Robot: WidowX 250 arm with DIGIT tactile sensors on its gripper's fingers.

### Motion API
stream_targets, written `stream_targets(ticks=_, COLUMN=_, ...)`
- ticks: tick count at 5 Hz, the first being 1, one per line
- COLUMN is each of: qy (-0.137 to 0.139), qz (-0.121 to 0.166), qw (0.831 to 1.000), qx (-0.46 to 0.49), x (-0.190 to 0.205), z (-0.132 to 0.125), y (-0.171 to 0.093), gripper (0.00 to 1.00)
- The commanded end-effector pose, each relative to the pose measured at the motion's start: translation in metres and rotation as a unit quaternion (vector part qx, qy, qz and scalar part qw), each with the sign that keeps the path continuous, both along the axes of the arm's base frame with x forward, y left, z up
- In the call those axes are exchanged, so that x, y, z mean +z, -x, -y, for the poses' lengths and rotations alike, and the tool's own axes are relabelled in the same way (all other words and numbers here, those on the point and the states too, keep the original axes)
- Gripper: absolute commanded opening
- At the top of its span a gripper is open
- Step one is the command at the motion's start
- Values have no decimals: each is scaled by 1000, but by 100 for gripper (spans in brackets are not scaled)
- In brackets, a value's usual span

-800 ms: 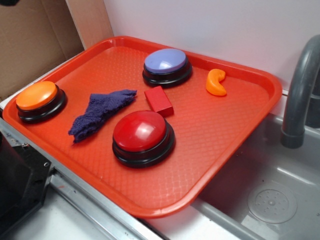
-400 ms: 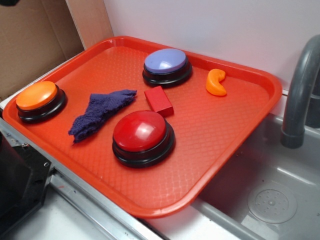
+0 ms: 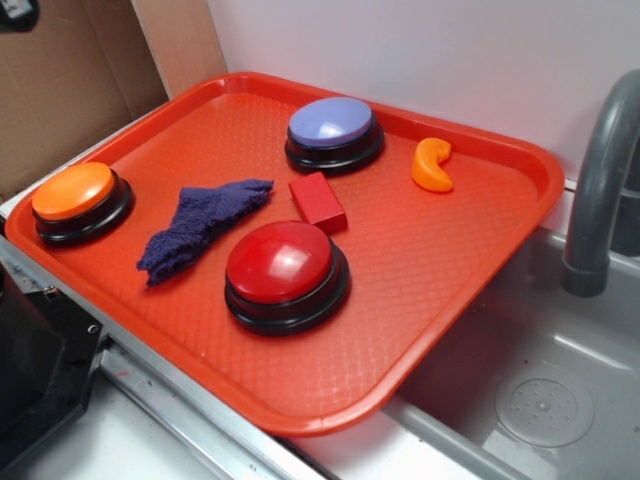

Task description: Push the orange button.

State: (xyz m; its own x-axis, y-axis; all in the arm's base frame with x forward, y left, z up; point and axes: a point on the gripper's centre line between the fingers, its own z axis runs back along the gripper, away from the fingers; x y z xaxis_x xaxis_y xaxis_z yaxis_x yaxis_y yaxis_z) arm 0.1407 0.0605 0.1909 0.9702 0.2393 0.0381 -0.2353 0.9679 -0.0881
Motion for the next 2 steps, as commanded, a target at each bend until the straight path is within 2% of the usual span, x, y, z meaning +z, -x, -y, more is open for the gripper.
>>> stream_targets(ticks=1, qy=-59, qz=27, qw=998, qx=9, x=-42, z=-35, y=-6, gripper=100)
stream_targets(ticks=2, qy=-88, qz=77, qw=993, qx=-3, x=-51, z=-47, y=4, gripper=100)
